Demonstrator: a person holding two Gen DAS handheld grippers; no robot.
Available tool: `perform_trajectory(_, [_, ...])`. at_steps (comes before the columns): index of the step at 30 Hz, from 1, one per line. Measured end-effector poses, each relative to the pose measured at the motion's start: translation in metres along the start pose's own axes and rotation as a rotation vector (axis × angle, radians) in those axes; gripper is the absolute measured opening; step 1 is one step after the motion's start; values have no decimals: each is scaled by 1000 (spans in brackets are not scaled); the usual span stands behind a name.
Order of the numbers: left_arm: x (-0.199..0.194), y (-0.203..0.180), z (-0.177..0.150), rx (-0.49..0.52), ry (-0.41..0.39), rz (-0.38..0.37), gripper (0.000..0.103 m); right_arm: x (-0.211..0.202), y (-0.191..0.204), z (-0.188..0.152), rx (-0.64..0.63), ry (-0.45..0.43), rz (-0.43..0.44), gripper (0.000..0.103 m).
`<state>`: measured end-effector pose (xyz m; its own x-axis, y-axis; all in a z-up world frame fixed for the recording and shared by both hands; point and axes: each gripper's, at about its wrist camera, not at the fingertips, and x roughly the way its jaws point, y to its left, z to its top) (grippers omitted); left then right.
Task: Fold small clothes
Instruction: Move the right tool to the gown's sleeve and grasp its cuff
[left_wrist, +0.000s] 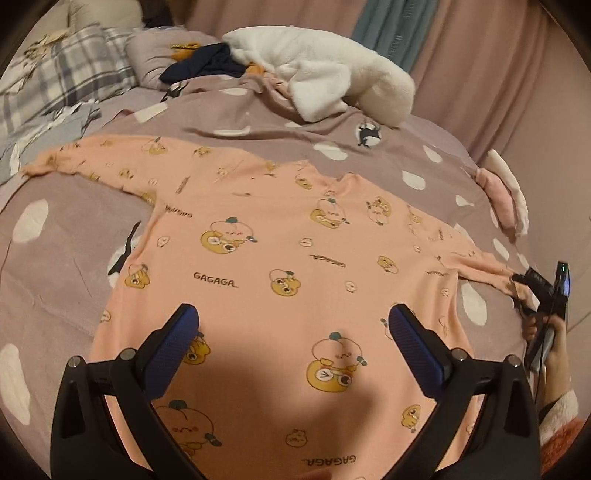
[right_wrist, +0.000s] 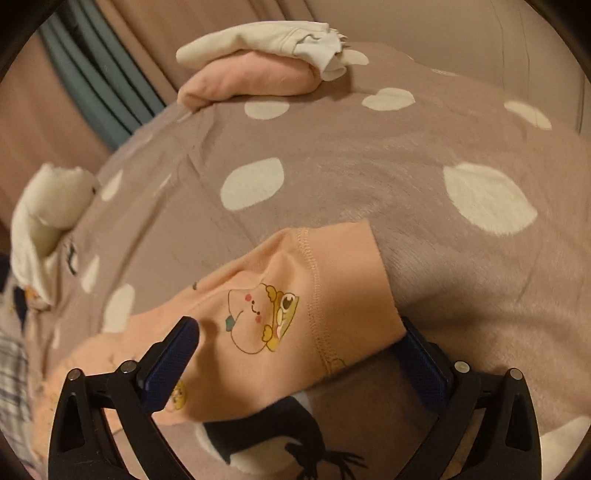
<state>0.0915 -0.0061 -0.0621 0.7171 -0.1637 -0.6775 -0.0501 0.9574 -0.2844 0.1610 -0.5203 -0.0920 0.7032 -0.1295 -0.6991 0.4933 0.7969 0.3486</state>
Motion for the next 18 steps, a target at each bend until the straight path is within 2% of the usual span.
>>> perform_trajectory(1, [1,0,-1,-5,8,11,103,0,0,-2,0,-7,-4,102])
perform_trajectory(2, [2,0,-2,-2,14,16,103,-3,-2,-1,3,-10,-3,95])
perform_trajectory(3, [3,0,-3,5,21,10,103,-5,-3,-1,4,-9,-9,79])
perform_trajectory(4, [3,0,-5,5,25,12,103,-8,-5,2,5,-8,-11,70])
perform_trajectory(5, [2,0,-6,7,27,29,103,-11,-11,4,14,-6,-8,56])
perform_trajectory(8, [1,-3,-10,61,24,102,103,-14,-28,12,122,31,77,46])
perform_trajectory(11, [4,0,-14,85,63,89,103,-18,-31,10,136,51,109,27])
perform_trajectory(14, [5,3,-19,68,101,35,103,-25,-22,10,102,40,101,22])
perform_trajectory(18, [4,4,-21,39,138,19,103,-44,-14,16,127,-18,158,21])
